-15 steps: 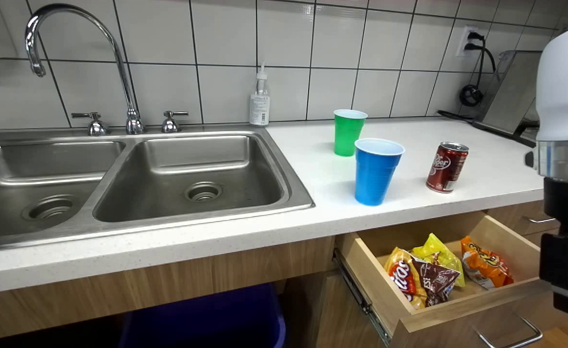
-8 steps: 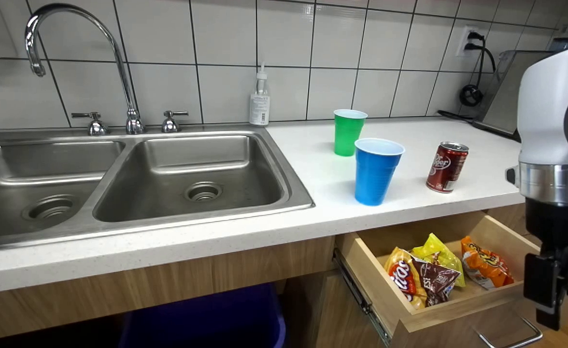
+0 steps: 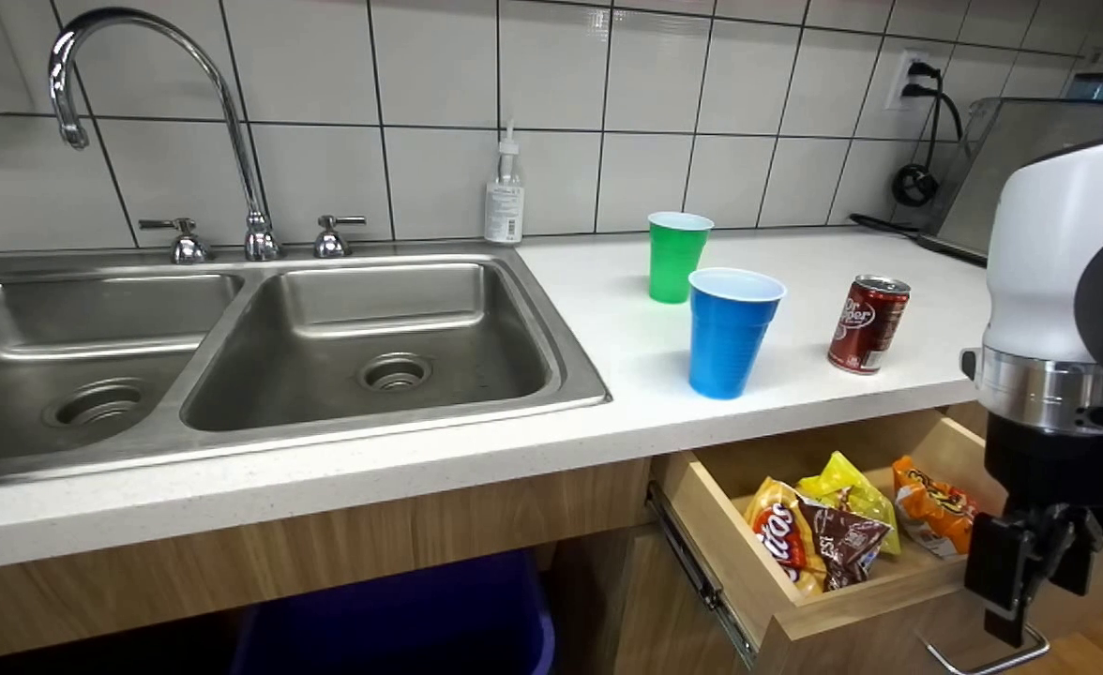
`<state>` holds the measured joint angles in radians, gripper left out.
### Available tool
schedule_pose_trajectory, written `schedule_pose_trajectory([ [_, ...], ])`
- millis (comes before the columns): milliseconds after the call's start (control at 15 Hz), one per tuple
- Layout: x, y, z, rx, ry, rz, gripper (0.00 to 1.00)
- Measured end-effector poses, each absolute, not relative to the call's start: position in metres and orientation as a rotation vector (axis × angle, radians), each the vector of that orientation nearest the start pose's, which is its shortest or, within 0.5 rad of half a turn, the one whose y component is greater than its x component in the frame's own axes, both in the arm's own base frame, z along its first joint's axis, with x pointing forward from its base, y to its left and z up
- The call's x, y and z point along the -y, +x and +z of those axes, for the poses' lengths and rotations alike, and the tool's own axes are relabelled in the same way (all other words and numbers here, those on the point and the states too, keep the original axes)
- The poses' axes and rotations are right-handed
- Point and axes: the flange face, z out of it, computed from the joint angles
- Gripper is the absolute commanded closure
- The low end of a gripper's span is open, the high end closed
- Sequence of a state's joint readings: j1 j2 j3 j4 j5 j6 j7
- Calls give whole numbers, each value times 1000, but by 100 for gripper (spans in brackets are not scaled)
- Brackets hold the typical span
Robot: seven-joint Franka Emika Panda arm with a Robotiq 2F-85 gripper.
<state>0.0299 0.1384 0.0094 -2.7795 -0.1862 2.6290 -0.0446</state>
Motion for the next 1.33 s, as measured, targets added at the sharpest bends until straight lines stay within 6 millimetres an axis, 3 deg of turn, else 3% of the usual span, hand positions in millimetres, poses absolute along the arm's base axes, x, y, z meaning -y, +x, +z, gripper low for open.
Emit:
schedule_pose_trajectory([
  [1333,-11,371,161,181,-3193,74,0],
])
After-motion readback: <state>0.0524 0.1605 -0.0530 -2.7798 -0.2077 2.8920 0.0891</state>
